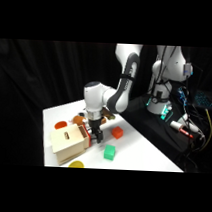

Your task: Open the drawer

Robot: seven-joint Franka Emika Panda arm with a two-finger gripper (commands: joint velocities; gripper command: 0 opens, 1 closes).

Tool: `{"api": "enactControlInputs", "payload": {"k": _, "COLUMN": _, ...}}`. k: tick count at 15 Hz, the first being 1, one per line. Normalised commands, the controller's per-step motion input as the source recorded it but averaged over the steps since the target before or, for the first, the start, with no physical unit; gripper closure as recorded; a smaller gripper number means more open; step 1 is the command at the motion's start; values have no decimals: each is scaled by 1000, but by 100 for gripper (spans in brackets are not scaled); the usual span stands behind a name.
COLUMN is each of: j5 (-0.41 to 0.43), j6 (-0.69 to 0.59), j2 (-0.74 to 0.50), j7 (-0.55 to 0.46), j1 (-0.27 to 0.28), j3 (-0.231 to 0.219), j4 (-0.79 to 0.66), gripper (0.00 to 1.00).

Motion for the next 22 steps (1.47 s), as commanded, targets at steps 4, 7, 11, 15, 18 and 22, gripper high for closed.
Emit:
{"api": "enactControlInputs", "payload": {"k": 4, "j5": 165, "j6": 119, "j2": -55, "j7": -240, "j1": -149, "j3": 140, "j4": -175, "gripper": 0}}
{"api": "enactControlInputs", "payload": {"k": 7, "j5": 116, "j6": 130, "j2": -127, "j7": -176, "j1": -95, "j3": 77, "j4": -212, "gripper": 0}}
{"api": "enactControlInputs", "payload": {"k": 11, "j5": 107, "j6": 121, "j2": -161, "j7": -161, "j1": -97, "j3": 65, "j4": -235, "gripper": 0}}
{"api": "enactControlInputs", "payload": {"k": 15, "j5": 84, "j6": 106, "j2": -202, "j7": -167, "j1": -90, "j3": 51, "j4": -300, "gripper": 0}}
{"api": "enactControlInputs", "payload": {"k": 18, "j5": 94, "j6": 111, "j2": -207, "j7": -175, "j1": -108, "j3": 50, "j4": -330, "gripper": 0}}
{"api": "enactControlInputs", "payload": {"k": 22, "j5": 109, "j6": 114, "j2": -212, "j7": -182, "j1": -119, "j3": 60, "j4": -337, "gripper": 0}}
